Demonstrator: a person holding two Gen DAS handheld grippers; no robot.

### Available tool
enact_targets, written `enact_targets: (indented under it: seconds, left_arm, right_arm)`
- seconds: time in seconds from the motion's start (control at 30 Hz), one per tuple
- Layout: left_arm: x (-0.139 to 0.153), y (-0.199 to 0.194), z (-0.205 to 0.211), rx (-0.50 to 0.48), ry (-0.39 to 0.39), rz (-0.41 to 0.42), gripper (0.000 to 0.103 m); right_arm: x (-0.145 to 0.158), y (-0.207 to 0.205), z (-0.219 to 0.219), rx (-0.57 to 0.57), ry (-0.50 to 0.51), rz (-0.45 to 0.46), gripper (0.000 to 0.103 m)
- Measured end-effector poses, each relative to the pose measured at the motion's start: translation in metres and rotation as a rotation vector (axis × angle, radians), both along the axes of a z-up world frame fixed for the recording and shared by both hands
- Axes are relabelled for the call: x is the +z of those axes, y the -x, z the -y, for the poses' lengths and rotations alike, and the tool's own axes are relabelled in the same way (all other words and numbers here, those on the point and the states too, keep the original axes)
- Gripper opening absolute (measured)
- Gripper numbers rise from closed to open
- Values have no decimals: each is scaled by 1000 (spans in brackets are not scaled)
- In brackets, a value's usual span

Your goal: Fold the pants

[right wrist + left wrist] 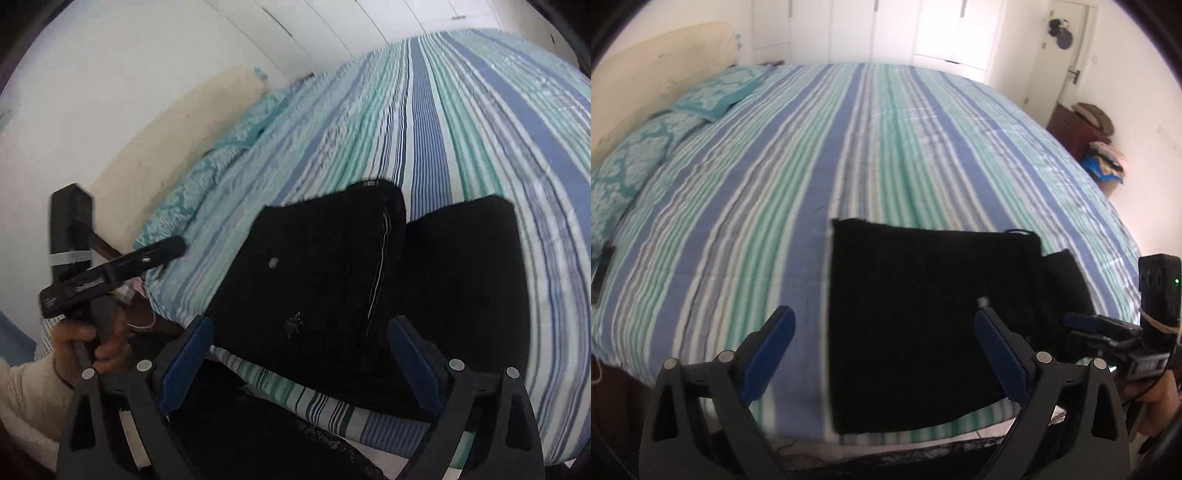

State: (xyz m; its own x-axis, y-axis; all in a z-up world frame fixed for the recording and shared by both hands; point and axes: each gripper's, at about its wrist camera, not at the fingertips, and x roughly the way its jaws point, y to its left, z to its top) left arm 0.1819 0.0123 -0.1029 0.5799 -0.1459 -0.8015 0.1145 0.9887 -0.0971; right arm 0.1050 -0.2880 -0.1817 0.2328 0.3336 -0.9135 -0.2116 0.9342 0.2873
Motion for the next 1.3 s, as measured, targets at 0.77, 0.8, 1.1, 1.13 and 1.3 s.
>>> enact_targets:
  seconds: [0.77, 0.8, 1.1, 1.13, 1.3]
  left_arm:
    - [-27, 22, 63, -77, -93, -37, 98]
    - [-31, 21, 66, -77, -99, -47, 98]
    - [-96, -36, 41, -99, 132, -264, 98]
    - [-106, -41, 40, -116, 167, -297, 98]
    - [-112, -44, 59, -190, 284, -322, 46]
  right_arm:
    - [31, -8, 77, -107, 303, -39, 30]
    - [24, -4, 83, -118, 352, -49, 48]
    - [42, -6, 117, -195, 167, 47, 102]
    - [29, -12, 122, -193, 150, -2, 102]
    - [-22, -24, 109, -113, 56, -180, 60]
